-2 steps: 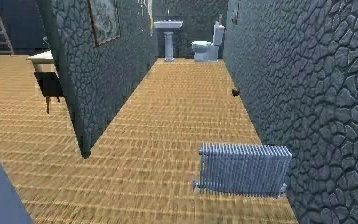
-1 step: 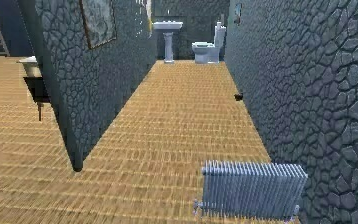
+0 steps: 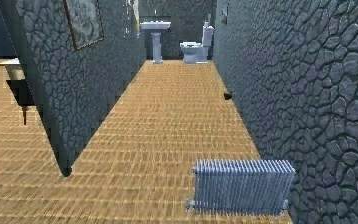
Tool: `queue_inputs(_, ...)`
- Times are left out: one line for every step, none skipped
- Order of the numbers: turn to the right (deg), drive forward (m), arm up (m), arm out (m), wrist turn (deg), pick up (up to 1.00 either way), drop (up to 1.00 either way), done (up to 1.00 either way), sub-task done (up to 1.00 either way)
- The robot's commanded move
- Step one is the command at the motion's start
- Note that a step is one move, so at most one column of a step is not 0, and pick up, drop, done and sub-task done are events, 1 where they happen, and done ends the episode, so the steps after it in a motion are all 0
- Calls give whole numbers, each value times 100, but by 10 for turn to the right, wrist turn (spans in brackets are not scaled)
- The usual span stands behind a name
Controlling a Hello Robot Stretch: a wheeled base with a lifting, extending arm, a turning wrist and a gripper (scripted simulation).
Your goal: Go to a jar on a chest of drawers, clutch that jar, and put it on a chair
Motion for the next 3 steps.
queue_inputs(0,30,0,0,0,0,0,0,0)
queue_inputs(-450,0,0,0,0,0,0,0,0)
queue_inputs(0,35,0,0,0,0,0,0,0)
